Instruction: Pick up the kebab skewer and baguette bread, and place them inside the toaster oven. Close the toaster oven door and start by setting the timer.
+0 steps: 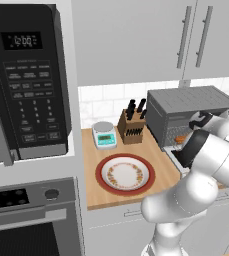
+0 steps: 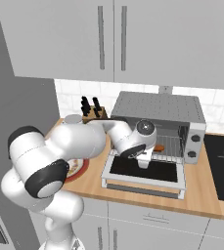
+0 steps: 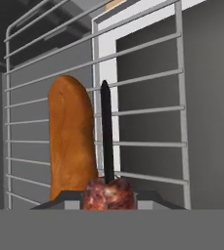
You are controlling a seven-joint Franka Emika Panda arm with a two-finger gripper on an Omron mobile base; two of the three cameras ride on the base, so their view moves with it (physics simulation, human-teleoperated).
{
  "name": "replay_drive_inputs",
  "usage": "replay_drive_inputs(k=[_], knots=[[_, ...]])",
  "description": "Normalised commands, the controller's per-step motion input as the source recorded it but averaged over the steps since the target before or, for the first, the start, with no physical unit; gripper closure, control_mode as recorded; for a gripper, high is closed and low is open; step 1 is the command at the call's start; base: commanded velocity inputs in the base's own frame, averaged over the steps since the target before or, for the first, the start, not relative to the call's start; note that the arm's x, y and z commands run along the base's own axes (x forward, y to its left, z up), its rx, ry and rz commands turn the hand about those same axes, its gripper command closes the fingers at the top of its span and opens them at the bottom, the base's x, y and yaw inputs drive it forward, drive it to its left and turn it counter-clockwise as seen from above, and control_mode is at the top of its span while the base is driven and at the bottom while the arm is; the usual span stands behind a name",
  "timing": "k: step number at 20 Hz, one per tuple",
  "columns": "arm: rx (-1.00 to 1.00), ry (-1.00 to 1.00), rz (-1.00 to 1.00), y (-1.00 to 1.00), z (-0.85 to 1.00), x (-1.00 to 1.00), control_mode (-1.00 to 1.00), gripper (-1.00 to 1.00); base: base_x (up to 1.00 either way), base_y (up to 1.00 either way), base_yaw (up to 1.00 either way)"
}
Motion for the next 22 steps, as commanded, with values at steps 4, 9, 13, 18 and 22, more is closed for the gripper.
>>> replay_drive_inputs(k=[4,9,13,18,22], knots=[[0.0,0.0,0.0,-0.04,-0.04,0.0,-1.0,-1.0,0.0,0.0,0.0],[0.0,0.0,0.0,-0.15,0.0,-0.01,-1.0,-1.0,0.0,0.0,0.0],[0.0,0.0,0.0,-0.1,0.0,0.0,-1.0,-1.0,0.0,0.0,0.0],[0.0,0.0,0.0,-0.12,0.17,-0.18,-1.0,-1.0,0.0,0.0,0.0],[0.01,0.0,0.0,-0.12,0.28,-0.69,-1.0,-1.0,0.0,0.0,0.0]])
